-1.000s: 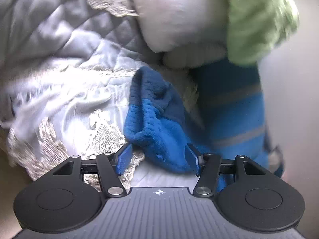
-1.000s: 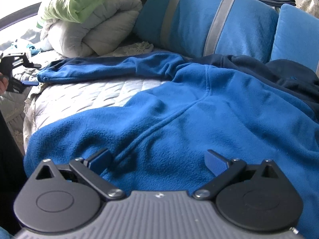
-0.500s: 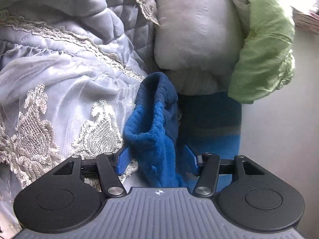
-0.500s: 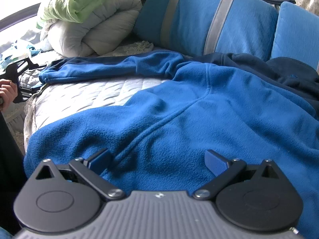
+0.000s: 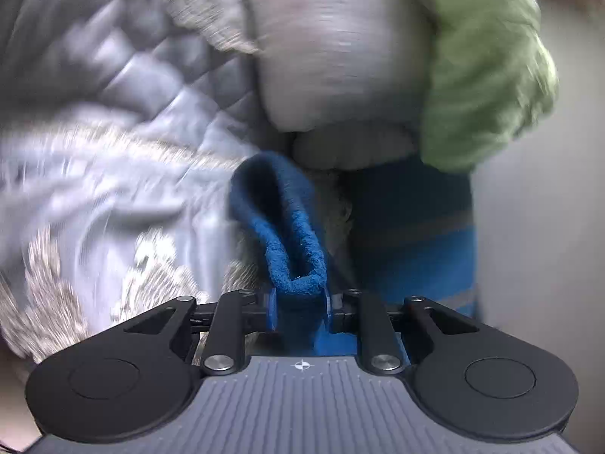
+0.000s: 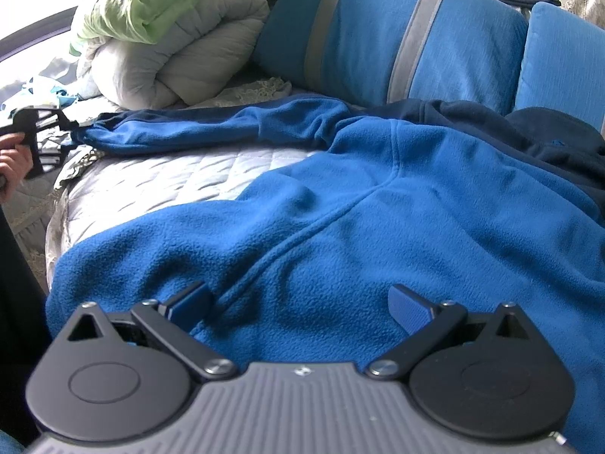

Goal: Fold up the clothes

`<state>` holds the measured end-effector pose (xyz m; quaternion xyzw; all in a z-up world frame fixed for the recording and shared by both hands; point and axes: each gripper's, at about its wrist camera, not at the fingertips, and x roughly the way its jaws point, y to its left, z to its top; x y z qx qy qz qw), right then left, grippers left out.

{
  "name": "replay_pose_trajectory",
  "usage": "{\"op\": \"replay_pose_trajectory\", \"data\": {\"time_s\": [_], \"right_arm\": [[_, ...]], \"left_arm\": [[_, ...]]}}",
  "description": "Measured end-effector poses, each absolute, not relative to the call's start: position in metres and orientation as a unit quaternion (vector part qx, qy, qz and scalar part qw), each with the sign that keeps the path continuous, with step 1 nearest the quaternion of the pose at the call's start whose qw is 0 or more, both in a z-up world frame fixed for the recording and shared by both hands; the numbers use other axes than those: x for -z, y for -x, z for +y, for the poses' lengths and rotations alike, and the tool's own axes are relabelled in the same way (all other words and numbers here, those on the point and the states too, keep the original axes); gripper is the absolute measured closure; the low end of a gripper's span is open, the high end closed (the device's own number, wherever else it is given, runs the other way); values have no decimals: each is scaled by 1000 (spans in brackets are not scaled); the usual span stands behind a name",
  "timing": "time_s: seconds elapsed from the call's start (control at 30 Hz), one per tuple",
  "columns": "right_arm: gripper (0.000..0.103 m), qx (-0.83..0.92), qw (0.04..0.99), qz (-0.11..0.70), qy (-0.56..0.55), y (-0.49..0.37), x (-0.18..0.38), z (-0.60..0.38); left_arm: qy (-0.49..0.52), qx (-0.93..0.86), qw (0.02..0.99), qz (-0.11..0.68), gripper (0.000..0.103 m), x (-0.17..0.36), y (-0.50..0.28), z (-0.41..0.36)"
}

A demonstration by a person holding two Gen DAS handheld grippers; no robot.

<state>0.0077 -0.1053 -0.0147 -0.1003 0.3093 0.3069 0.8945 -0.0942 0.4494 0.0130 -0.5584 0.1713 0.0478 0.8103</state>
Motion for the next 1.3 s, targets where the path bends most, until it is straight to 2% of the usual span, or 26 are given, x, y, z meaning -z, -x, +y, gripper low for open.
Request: {"op": "replay_pose_trajectory", "data": {"time_s": [0.23,0.3,0.37,0.5,0.67,1.0,1.1,1.13,1.2,1.23,1.27,1.3], "right_arm": [[1,-320,897,294,86,-7,12,-110],[3,-324,897,291,72,-8,9,-112],[11,-322,900,286,68,-12,3,-109],[11,-316,905,278,59,-20,-9,-103],[12,-296,913,268,80,-43,-21,-73],[14,-194,918,274,209,-128,-5,37],[20,-135,909,294,262,-166,11,62],[31,-121,904,306,274,-179,17,65],[58,-115,899,313,285,-195,24,63],[81,-121,897,313,288,-198,23,59],[88,-130,895,311,293,-198,21,54],[90,-142,892,308,300,-197,18,47]], "left_arm": [[362,-73,903,219,82,-116,74,427],[329,-76,913,227,82,-138,64,422],[301,-78,921,233,82,-155,55,417],[261,-82,931,241,82,-176,37,415],[288,-115,913,264,83,-162,20,442],[362,-149,874,289,84,-83,7,494],[375,-149,869,286,84,-72,1,503],[378,-149,868,284,84,-69,-1,505],[380,-149,868,284,84,-64,-3,506],[380,-149,868,284,84,-62,-5,507],[380,-148,868,285,84,-61,-6,508],[380,-148,867,285,84,-59,-6,508]]}}
